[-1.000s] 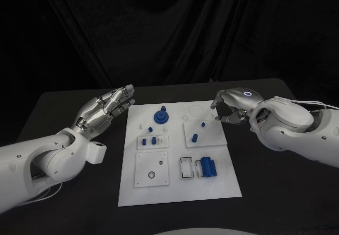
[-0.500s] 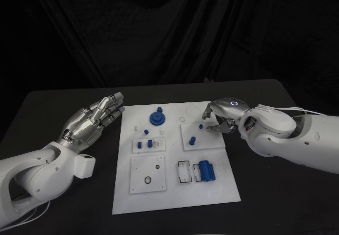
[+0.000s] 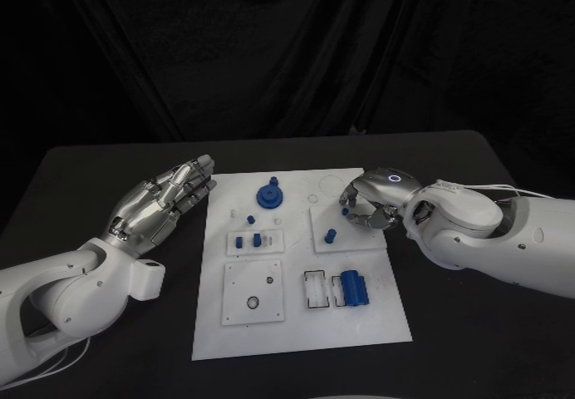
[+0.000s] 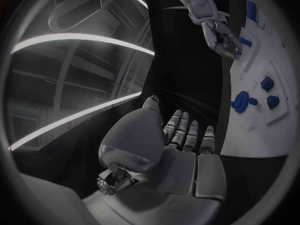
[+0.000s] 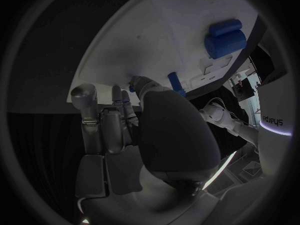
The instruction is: Assemble the parts on the task board
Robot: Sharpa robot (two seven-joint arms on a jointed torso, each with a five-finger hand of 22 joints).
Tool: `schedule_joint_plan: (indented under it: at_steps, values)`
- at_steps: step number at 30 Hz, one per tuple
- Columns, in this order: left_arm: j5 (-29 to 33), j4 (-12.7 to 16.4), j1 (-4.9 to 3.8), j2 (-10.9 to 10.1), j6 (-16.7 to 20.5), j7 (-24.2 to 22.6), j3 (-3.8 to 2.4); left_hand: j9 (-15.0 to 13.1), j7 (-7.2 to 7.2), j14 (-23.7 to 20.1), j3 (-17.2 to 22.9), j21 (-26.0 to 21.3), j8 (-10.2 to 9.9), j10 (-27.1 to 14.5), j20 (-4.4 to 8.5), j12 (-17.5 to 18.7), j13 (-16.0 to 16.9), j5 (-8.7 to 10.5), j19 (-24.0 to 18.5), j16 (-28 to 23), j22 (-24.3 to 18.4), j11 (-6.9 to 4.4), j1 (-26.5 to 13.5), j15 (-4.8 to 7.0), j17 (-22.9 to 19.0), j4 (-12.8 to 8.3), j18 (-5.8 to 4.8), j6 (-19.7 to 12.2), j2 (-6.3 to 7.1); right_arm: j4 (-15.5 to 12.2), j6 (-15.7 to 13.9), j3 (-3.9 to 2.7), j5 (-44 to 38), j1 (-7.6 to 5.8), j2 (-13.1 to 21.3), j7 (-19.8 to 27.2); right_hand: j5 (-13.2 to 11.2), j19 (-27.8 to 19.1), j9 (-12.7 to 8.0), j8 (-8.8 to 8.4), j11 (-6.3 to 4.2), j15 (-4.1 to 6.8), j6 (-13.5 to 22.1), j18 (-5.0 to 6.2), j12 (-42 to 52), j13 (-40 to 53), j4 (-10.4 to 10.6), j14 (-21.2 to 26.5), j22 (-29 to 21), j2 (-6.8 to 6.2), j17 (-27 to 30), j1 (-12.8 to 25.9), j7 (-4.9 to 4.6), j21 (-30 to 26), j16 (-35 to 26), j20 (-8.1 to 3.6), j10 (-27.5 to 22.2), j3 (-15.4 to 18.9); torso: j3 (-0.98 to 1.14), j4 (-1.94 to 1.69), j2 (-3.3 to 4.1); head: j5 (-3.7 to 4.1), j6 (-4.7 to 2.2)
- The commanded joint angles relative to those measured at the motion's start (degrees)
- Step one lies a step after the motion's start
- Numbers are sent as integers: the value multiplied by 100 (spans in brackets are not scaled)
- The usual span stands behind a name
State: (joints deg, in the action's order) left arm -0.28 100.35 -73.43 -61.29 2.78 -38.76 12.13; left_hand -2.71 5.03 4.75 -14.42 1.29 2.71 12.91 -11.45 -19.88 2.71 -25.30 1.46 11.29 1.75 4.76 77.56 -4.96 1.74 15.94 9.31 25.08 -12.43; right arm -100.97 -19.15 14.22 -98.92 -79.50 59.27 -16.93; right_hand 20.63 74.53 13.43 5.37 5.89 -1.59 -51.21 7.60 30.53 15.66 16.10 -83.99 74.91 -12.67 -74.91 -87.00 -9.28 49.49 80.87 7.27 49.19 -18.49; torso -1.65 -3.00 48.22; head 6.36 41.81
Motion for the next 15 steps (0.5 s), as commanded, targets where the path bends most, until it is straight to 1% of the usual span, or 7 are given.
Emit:
schedule_joint_plan:
  at_steps: [1,3,4,7,8,11,15]
  values:
    - [29,1,0,15,-148,-1166,-4,-2,23,19,6,-9,-8,22,-88,32,5,-57,12,71,-6,67,68,-111,15,-52,100,-6,3,-9,-107,-1,11,25,-10,93,111,55,-19,-18,-13,28,-67,-24,-85,-86,-6,-28,532,-65,-272,6,-11,44,20,1,135,-96,1,10,-12,-50,30]
    - [29,-6,0,24,-165,-1158,-4,-3,15,45,12,2,-6,38,-125,24,7,-86,34,111,0,94,92,-159,21,-63,94,-1,4,0,-132,-1,59,34,-24,118,256,96,-8,42,-27,45,-210,-34,-143,-154,-25,-59,551,-48,-311,-36,1,113,49,-19,305,-226,-2,8,-17,-68,62]
    - [29,-13,0,30,-175,-1151,-4,-3,2,73,21,11,-5,59,-175,13,11,-124,57,153,4,119,120,-226,27,-78,83,-1,4,5,-140,-1,78,42,-32,123,263,101,-7,47,-30,44,-223,-35,-151,-162,-27,-61,553,-47,-313,-38,2,120,51,-21,319,-238,-1,9,-22,-81,85]
    - [29,-32,0,48,-199,-1137,-4,-5,-4,107,40,21,-4,86,-237,2,14,-230,90,206,6,182,180,-306,33,-122,65,5,9,23,-133,-1,109,59,-54,122,313,126,8,91,-45,59,-324,-41,-195,-204,-51,-72,564,-40,-323,-63,22,163,58,-33,403,-312,3,3,-34,-111,162]
    - [29,-37,0,53,-204,-1134,-4,-5,-11,117,51,23,-4,85,-256,8,14,-285,101,222,4,219,208,-334,35,-145,58,2,10,30,-128,-1,115,64,-61,121,334,151,35,155,-61,77,-457,-48,-206,-222,-76,-92,576,-22,-351,-85,45,214,80,-43,484,-355,7,1,-44,-118,183]
    - [29,-41,0,61,-218,-1132,-4,-6,-24,133,57,30,-3,90,-277,2,16,-327,122,251,7,251,224,-366,39,-159,50,8,10,44,-130,-1,129,88,-75,133,351,177,58,206,-99,101,-577,-53,-243,-258,-104,-105,586,-16,-360,-86,82,261,87,-69,593,-402,11,-1,-61,-139,239]
    - [29,-41,0,65,-235,-1129,-4,-7,-33,150,59,39,-2,94,-296,-1,17,-339,142,279,12,259,232,-397,43,-166,40,15,11,40,-183,-1,137,124,-85,171,361,204,79,242,-134,131,-672,-62,-282,-291,-150,-122,598,-5,-381,-99,116,319,101,-97,711,-449,14,-11,-82,-155,281]
